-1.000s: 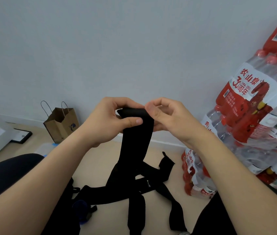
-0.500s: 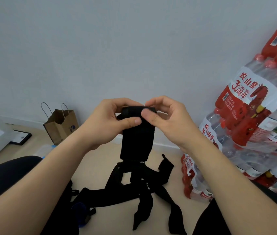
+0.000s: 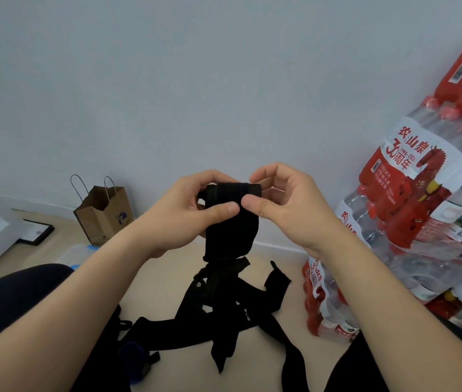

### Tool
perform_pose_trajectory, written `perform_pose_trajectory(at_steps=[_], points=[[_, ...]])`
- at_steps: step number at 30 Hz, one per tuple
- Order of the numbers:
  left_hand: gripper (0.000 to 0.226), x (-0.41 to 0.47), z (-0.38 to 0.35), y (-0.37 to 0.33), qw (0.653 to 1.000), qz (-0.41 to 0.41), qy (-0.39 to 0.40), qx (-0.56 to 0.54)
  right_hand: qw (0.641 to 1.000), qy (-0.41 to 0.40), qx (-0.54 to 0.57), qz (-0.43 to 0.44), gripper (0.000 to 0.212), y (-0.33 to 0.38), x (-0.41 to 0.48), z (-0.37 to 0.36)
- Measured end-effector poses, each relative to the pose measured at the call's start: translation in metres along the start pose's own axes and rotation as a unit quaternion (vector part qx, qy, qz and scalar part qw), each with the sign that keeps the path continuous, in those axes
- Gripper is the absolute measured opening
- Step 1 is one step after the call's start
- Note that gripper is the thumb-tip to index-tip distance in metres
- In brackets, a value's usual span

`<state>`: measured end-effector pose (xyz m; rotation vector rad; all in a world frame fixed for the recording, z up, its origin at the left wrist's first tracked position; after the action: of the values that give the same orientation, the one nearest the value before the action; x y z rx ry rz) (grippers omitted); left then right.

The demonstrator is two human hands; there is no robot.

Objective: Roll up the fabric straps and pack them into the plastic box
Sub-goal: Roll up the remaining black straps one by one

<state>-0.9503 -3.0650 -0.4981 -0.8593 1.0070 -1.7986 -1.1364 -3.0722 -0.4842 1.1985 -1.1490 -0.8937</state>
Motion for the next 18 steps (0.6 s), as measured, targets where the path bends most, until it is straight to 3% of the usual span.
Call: perform_pose_trajectory(at_steps=[3,5,8,11,15,18], points=[[0.034,0.000,0.004,-0.006,0.998,-0.041,-0.031,0.020,0.999,0.010,0.004,-0.033,0.039,-0.003,-0.001,-0.008],[0.036,0.000,0.003,-0.007,0.998,-0.050,-0.031,0.031,0.999,0.004,-0.023,-0.027,0.033,-0.001,-0.001,-0.011],[0.034,0.001,-0.002,0.003,1.000,0.023,0.013,-0.016,0.999,-0.019,-0.023,0.014,0.014,0.003,-0.001,-0.008],[0.025,-0.002,-0.010,0.009,0.992,0.081,0.075,-0.066,1.000,-0.008,-0.007,0.020,0.026,0.002,-0.004,-0.010],[0.019,0.000,0.001,0.003,0.999,0.028,0.024,-0.022,0.999,0.015,0.029,0.009,0.023,0.001,-0.003,-0.014],[0.030,0.002,0.004,0.001,1.000,0.008,-0.013,-0.023,1.000,-0.018,0.016,-0.005,0.026,0.001,0.000,-0.009]])
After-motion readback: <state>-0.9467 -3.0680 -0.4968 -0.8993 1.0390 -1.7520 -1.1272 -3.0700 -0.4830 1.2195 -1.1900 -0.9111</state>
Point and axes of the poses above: each hand's wrist, its own x-axis towards the middle knuckle, its own z-axis out of the back of the hand, y = z × x, the point moved 8 cm from there along x, towards the middle knuckle, and after that the axes turned 15 degrees about x, right-handed, at the moved point
